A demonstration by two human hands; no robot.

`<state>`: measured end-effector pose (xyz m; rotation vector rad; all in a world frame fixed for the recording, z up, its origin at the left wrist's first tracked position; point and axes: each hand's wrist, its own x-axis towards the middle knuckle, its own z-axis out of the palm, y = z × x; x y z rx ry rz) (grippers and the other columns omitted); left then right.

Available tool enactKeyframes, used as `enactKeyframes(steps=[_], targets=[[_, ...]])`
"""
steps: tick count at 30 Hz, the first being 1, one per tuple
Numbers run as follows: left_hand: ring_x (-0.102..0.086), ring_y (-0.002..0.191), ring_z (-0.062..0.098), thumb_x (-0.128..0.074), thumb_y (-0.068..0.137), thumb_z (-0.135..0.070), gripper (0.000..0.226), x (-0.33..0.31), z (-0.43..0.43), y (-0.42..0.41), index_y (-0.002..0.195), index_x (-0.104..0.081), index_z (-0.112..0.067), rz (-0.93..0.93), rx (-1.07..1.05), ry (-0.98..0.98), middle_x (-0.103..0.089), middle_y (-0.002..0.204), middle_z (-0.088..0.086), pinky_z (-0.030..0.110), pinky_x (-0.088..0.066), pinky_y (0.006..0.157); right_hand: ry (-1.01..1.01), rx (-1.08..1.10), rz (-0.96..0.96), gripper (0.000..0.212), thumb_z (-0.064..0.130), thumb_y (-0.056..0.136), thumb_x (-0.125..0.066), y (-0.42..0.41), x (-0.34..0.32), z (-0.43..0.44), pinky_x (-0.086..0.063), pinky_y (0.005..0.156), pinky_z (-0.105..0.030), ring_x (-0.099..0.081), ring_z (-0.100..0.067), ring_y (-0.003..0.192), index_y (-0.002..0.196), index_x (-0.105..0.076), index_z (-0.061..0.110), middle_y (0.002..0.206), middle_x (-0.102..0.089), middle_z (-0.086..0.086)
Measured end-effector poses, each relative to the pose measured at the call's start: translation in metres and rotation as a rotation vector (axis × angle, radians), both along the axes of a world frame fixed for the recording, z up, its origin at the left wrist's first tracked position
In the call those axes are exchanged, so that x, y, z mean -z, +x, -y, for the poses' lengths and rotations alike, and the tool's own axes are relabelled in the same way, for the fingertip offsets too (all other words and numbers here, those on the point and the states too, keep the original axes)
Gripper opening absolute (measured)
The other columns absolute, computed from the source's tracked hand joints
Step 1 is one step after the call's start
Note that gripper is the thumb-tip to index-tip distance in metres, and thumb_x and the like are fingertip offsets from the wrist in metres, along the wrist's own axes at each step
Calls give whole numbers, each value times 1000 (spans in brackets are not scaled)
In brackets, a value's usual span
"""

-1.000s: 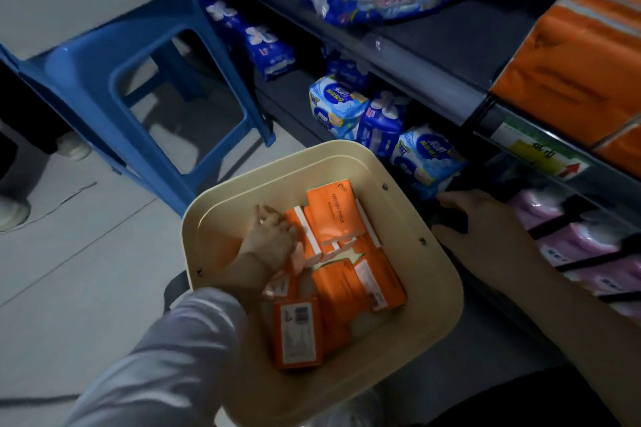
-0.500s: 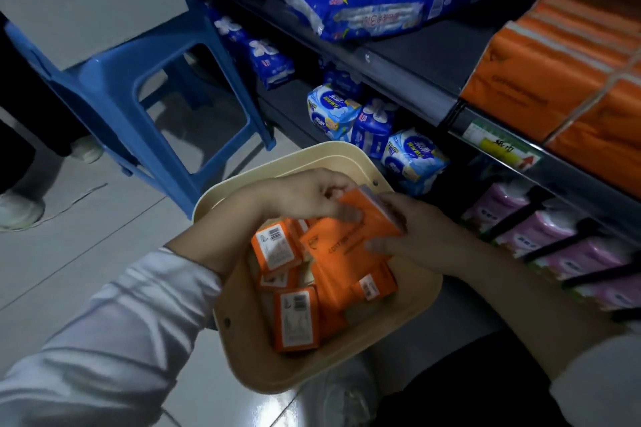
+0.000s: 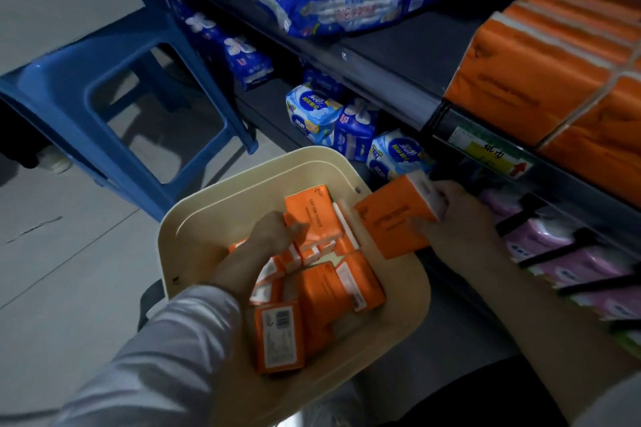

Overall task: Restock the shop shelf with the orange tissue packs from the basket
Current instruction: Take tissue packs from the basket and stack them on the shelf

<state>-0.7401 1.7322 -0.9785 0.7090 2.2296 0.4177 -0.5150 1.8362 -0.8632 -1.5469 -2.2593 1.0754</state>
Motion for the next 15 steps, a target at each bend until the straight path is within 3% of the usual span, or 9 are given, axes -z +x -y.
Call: enactKeyframes(steps=[4,9,13,15], targets=[[-64,99,34,-67,85,-40,46,37,-7,8,103,-65,2,104,-162,-6,-69,100,21,39,-49,85,-39,29,-34,50,18,82,-69,0,7,-6,-37,61,-23,-48,-11,88,126,-47,17,101,-52,3],[-62,104,35,-61,88,-43,53,44,-27,19,109,-61,6,71,-224,-52,-64,112,24,37,-49,87,-69,40,-39,53,19,80,-71,0,11,-10,-39,74,-24,-50,-10,91,128,-47,18,102,-51,6],[-60,109,36,-63,88,-37,50,38,-34,25,114,-59,5,139,-287,-54,-60,121,24,40,-50,92,-83,44,-53,52,20,79,-72,0,13,-12,-43,74,-26,-52,-11,90,126,-48,18,101,-52,7],[-63,106,32,-64,88,-31,45,35,-34,27,114,-60,4,157,-308,-51,-61,122,22,37,-52,89,-87,40,-60,51,19,79,-72,2,13,-12,-43,67,-22,-52,-10,88,125,-48,19,99,-52,7]])
